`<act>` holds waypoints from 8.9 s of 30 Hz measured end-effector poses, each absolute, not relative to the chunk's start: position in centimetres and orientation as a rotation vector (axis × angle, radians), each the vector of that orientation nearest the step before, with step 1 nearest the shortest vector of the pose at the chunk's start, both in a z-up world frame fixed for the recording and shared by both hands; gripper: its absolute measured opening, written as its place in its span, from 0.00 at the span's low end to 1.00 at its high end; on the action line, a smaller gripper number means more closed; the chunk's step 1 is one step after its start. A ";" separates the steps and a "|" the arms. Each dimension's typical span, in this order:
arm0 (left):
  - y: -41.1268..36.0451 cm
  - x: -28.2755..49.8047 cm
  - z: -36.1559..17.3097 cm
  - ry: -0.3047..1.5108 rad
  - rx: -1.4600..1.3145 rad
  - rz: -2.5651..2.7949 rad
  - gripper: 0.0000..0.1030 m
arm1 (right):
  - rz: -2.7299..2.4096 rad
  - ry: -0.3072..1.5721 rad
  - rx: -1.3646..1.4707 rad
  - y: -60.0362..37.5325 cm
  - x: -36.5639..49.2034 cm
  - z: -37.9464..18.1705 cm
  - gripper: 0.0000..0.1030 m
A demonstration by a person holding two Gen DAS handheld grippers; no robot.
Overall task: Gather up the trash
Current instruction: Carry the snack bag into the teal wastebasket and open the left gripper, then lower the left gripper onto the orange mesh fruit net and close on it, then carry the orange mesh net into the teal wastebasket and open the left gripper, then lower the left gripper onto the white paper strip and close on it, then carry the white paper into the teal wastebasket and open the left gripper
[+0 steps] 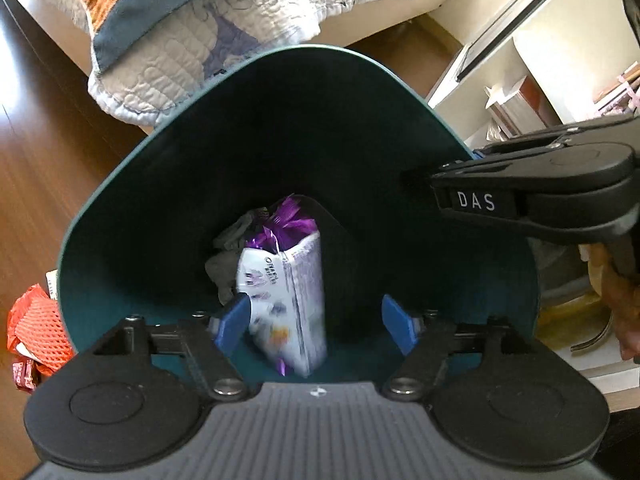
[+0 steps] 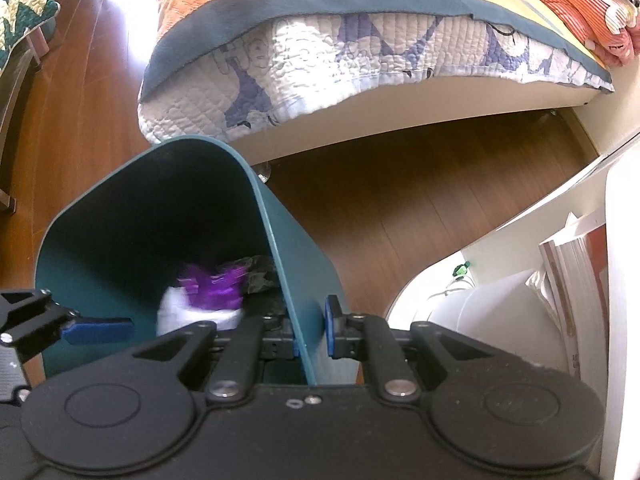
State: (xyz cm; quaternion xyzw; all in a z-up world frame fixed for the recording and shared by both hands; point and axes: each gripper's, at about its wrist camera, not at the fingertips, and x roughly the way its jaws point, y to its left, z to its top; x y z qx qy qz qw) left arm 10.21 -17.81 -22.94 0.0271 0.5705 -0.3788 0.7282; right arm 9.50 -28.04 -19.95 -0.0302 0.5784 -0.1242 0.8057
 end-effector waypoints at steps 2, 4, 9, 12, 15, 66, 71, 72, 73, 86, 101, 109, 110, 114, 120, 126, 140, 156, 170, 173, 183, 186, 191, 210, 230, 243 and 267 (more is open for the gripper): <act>-17.2 10.4 -22.9 1.253 0.056 -0.828 0.70 | -0.270 1.239 -0.059 -28.2 9.6 -20.2 0.10; -16.3 10.5 -22.9 1.247 0.056 -0.823 0.70 | -0.283 1.237 -0.046 -28.4 9.7 -20.5 0.10; -13.1 10.9 -21.5 1.182 0.054 -0.811 0.70 | -0.317 1.235 -0.006 -29.5 9.9 -21.0 0.10; -10.7 11.3 -20.5 1.150 0.036 -0.794 0.76 | -0.331 1.240 -0.005 -29.7 10.0 -21.2 0.10; -7.0 11.4 -19.8 1.125 -0.006 -0.753 0.77 | -0.342 1.244 -0.005 -29.9 10.0 -21.5 0.11; 4.3 21.7 -42.9 1.460 -0.169 -0.246 0.77 | -0.259 1.497 -0.296 -30.2 10.5 -25.1 0.07; 3.9 21.7 -44.4 1.467 -0.174 -0.191 0.76 | -0.253 1.495 -0.298 -30.3 10.2 -24.7 0.08; 3.9 21.6 -44.4 1.458 -0.168 -0.186 0.69 | -0.254 1.494 -0.298 -30.4 10.1 -24.7 0.08; 3.9 21.6 -44.3 1.455 -0.161 -0.181 0.58 | -0.254 1.492 -0.296 -30.4 10.2 -24.7 0.08; 5.4 20.7 -41.3 1.433 -0.123 -0.138 0.13 | -0.257 1.484 -0.276 -30.8 9.7 -24.5 0.08; 0.8 16.1 -25.4 1.200 0.016 -0.492 0.13 | -0.265 1.415 -0.271 -32.0 10.6 -22.6 0.02; -6.2 12.2 -20.3 1.121 0.046 -0.771 0.13 | -0.262 1.404 -0.291 -31.6 10.8 -22.7 0.02; -7.0 11.8 -19.9 1.113 0.050 -0.806 0.13 | -0.264 1.404 -0.287 -31.3 10.8 -22.7 0.02; -10.3 10.1 -20.5 1.113 0.093 -0.890 0.13 | -0.269 1.412 -0.282 -30.9 10.5 -22.7 0.02; -14.8 9.4 -24.2 1.197 0.166 -0.938 0.13 | -0.254 1.419 -0.279 -30.2 10.5 -22.6 0.03; -17.2 9.0 -26.9 1.256 0.220 -0.950 0.13 | -0.249 1.429 -0.278 -30.0 10.4 -22.5 0.04; -16.7 9.2 -27.4 1.211 0.228 -0.926 0.63 | -0.236 1.459 -0.248 -30.0 10.7 -22.8 0.06; -6.5 11.0 -23.4 1.096 0.145 -0.800 0.69 | -0.208 1.494 -0.234 -30.6 10.7 -23.1 0.08; 6.5 16.5 -28.8 1.188 0.066 -0.387 0.69 | -0.174 1.596 -0.278 -30.4 9.4 -27.3 0.13; 7.7 17.3 -31.2 1.226 0.033 -0.304 0.69 | -0.241 1.555 -0.332 -30.1 8.1 -28.2 0.09; 8.1 18.3 -41.3 1.503 -0.294 -0.197 0.69 | -0.290 1.552 -0.263 -29.8 8.3 -28.3 0.09; 6.7 18.2 -43.8 1.549 -0.287 -0.177 0.69 | -0.281 1.544 -0.279 -29.5 8.4 -28.2 0.09; 6.0 18.1 -46.3 1.590 -0.326 -0.150 0.69 | -0.276 1.540 -0.278 -29.3 8.4 -27.9 0.09; 6.4 17.7 -47.0 1.601 -0.331 -0.137 0.15 | -0.279 1.536 -0.272 -30.4 7.6 -28.1 0.09; 1.0 14.3 -25.2 1.205 -0.129 -0.572 0.15 | -0.277 1.501 -0.265 -30.4 7.5 -27.1 0.07; -13.1 9.2 -23.1 1.185 0.069 -0.940 0.15 | -0.259 1.466 -0.292 -30.6 7.8 -26.1 0.04; -18.9 6.1 -29.0 1.343 0.207 -1.017 0.47 | -0.277 1.472 -0.259 -30.6 8.1 -24.9 0.02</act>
